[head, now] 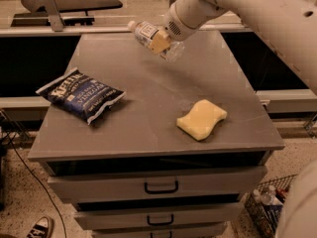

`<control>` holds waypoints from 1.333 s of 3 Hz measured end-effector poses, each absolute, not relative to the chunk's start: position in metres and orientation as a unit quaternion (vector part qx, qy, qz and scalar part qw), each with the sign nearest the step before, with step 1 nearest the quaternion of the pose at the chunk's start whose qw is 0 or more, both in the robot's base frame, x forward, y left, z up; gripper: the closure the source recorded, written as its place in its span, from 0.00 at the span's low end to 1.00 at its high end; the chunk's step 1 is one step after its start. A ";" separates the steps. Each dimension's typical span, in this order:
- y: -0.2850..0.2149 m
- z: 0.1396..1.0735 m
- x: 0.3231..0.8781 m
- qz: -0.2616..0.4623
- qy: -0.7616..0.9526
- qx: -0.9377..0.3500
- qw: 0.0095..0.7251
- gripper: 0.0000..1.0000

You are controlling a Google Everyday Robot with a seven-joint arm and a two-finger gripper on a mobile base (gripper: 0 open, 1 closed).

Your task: Move blue plastic bottle near blue chip bag

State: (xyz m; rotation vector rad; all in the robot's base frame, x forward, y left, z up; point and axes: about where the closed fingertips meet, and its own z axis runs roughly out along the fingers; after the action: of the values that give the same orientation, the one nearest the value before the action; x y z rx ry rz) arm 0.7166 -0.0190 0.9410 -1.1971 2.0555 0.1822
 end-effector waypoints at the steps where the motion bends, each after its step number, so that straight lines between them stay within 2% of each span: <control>1: 0.013 0.923 0.690 0.117 0.791 -0.487 0.351 1.00; 3: 0.052 0.891 0.653 0.188 0.784 -0.501 0.316 1.00; 4: 0.055 0.879 0.638 0.206 0.784 -0.506 0.294 0.84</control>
Offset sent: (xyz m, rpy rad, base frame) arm -0.0717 0.0809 -0.0483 0.1418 0.1825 0.1951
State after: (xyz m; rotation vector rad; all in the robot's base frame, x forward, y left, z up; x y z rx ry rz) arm 0.6382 0.0551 0.8789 -1.3465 2.0888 0.5493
